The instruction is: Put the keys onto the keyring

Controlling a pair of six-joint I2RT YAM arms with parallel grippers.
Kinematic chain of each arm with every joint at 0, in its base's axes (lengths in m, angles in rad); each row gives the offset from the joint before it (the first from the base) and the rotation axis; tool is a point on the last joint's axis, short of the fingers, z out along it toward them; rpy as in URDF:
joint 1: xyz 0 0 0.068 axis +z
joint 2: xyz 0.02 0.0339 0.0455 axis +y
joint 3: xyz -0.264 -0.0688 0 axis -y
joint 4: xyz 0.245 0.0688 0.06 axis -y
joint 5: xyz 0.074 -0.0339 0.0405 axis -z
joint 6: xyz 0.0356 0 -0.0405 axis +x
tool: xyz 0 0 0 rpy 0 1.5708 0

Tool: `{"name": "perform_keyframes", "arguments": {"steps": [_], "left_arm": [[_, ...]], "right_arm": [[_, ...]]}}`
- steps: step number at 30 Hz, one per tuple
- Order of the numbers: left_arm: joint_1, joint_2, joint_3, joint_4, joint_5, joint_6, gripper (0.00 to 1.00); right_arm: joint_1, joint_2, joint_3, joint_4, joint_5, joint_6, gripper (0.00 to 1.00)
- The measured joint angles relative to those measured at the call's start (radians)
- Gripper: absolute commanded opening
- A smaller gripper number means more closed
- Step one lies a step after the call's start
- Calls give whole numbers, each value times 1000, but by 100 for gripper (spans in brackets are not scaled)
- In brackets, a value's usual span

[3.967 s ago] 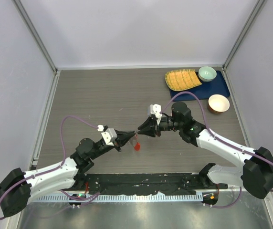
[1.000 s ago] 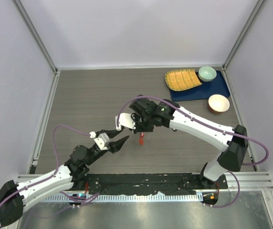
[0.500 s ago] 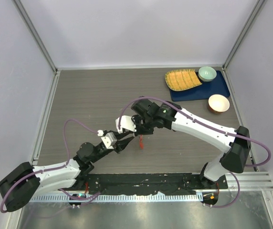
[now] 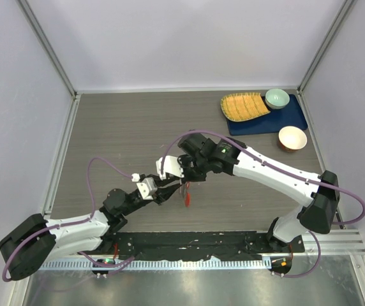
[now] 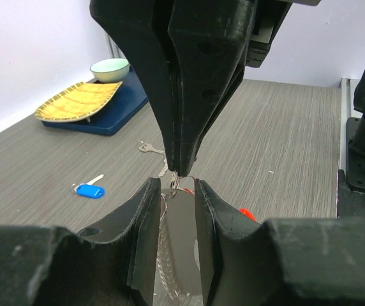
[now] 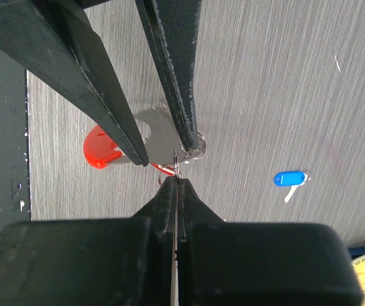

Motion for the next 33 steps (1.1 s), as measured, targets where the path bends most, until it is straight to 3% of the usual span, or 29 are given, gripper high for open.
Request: {"name": "perform_keyframes", "arguments": {"steps": [12, 20, 33], "left_arm": [[0, -11, 15, -32, 6, 2, 27], [0, -33, 26, -55, 6, 3, 18], [0, -50, 40, -111, 6, 4, 16]], "right_arm": [[0, -25, -10, 24, -35, 0, 1], [0, -42, -23, 34, -60, 0, 1], [0, -53, -30, 46, -82, 0, 1]]}}
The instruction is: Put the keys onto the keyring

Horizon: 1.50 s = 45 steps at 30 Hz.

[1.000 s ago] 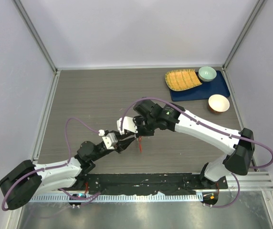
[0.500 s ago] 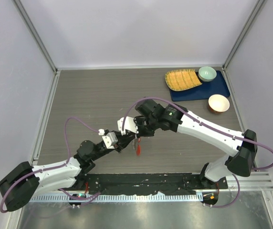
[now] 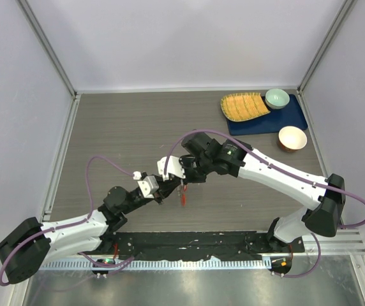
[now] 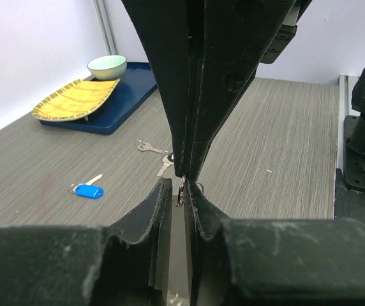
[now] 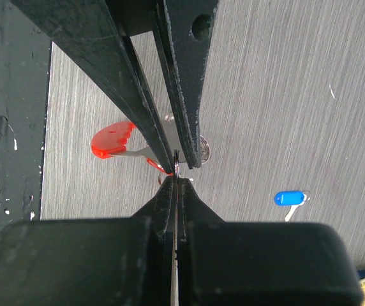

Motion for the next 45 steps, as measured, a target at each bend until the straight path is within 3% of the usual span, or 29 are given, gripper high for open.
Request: {"name": "perform_keyframes", "arguments": {"steps": [15, 23, 25, 33, 38, 45], "left_arm": [[-2, -14, 10, -43, 0, 1, 0], [-2, -25, 9, -54, -35, -5, 0], [-3, -27, 7, -50, -51, -5, 0], [-3, -76, -14, -6, -134, -8, 0], [-3, -77, -26, 20, -158, -8, 0], [-3, -75, -26, 46, -157, -8, 0]], "right_arm": [[3, 0, -6, 8, -3, 0, 1], [6, -7, -31, 53, 13, 19, 21], [6, -30, -66, 97, 22, 38, 26], [-14, -241, -296, 316, 33, 185, 29], [-31, -365, -483, 537, 51, 291, 29], [-35, -387, -646, 807, 74, 393, 29]]}}
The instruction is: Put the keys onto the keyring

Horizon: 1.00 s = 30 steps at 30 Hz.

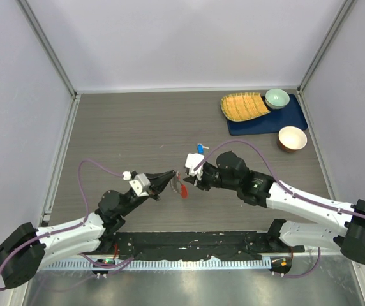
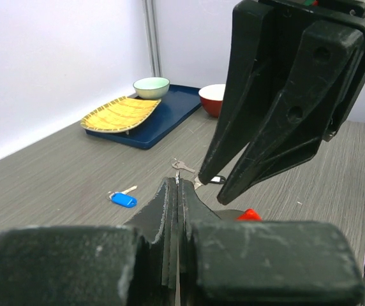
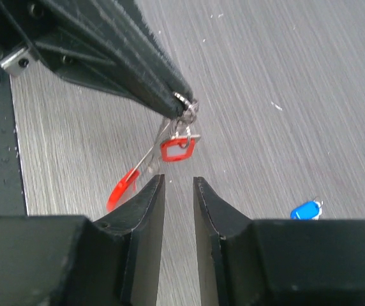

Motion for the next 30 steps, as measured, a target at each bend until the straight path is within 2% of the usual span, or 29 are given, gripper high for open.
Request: {"name": "perform_keyframes", "arguments": {"steps": [5, 13, 22, 30], "left_arm": [[0, 0, 0, 1, 0, 0, 0], [0, 5, 0, 1, 4, 0, 0], [0, 6, 0, 1, 4, 0, 0], [0, 6, 0, -2, 3, 0, 0]], "right_arm": [[-3, 6, -18, 121, 0, 33, 30], [-54, 23, -18, 221, -58, 75, 30], [-90, 55, -19, 228, -155, 110, 31], [-112, 41, -26, 224, -179, 132, 38]]}}
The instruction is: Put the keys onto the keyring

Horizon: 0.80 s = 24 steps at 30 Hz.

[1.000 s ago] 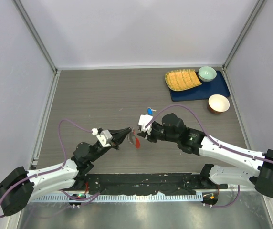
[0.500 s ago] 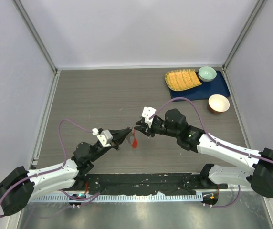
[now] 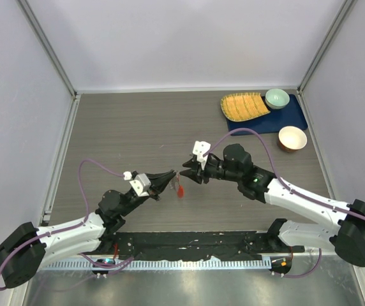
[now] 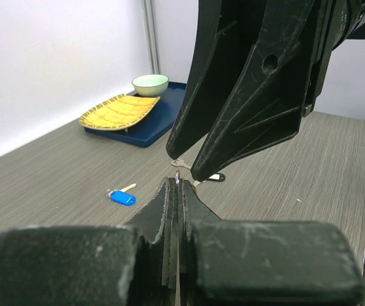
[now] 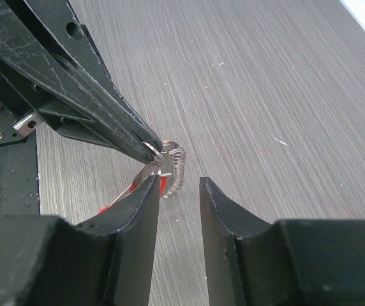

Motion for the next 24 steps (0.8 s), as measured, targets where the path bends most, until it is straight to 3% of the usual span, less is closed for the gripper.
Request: {"name": "perform_keyframes", "arguments": {"steps": [15, 21, 24], "left_arm": [[0, 0, 0, -2, 1, 0, 0], [0, 0, 0, -2, 1, 0, 0], [0, 0, 1, -2, 1, 0, 0]], "right_arm": [[-4, 3, -24, 31, -30, 46, 37], [-4, 35, -30, 56, -48, 53, 28], [-4, 47, -30, 66, -63, 56, 18]]}}
